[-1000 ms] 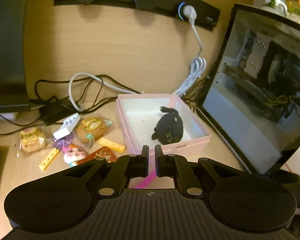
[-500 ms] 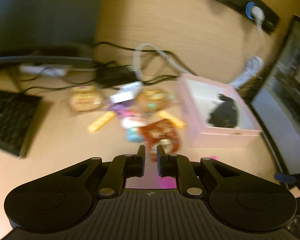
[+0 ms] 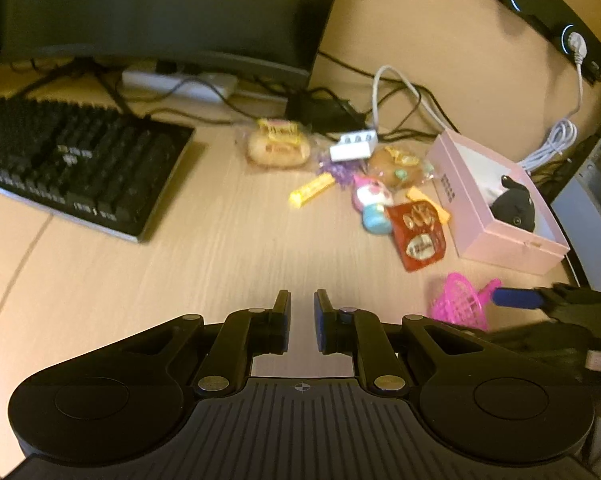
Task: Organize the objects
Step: 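Grasp the pink strainer by its basket with the right tool, then drop the pink strainer into the pink box from the right tool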
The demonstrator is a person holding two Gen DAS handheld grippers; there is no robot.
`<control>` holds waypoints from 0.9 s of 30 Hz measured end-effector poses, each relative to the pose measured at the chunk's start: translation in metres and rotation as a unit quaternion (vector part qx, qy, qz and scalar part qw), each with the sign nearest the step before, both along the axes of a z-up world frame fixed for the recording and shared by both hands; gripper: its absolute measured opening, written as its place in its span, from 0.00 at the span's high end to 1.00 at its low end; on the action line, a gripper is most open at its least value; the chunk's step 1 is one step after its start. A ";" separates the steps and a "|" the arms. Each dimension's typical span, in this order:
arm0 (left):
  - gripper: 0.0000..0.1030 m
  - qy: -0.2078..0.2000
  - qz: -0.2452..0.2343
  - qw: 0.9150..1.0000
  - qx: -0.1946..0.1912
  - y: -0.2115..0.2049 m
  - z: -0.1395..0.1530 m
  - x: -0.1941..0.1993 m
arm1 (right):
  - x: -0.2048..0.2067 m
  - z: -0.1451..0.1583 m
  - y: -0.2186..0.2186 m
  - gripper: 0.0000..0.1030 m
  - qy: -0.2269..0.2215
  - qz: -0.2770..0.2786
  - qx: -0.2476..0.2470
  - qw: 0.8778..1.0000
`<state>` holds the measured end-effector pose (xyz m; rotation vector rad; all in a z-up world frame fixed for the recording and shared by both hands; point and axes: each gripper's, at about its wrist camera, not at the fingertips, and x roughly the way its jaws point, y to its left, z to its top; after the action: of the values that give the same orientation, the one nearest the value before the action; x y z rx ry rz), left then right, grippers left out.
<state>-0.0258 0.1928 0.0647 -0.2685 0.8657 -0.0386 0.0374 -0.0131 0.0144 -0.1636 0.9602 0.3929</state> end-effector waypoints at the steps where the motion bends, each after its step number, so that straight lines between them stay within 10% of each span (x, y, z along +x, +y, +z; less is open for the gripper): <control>1: 0.87 0.000 -0.003 1.000 -0.003 -0.001 -0.001 0.000 | 0.003 -0.003 0.001 0.00 0.007 -0.009 -0.005 1.000; 4: 0.87 0.002 -0.015 1.000 -0.010 -0.003 -0.004 0.001 | 0.004 -0.009 -0.003 0.30 0.023 -0.028 0.000 0.999; 9: 0.87 0.011 -0.029 0.999 -0.017 -0.006 -0.012 0.008 | -0.012 -0.003 -0.013 0.47 0.006 -0.007 -0.010 1.000; 27: 0.87 0.009 -0.118 0.991 -0.058 -0.086 -0.021 0.043 | -0.086 0.070 -0.088 0.48 -0.085 0.003 -0.071 0.994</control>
<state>0.0172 0.1065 0.0439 -0.2739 0.9109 -0.3082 -0.0490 -0.1010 0.0843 -0.3231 0.8203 0.3105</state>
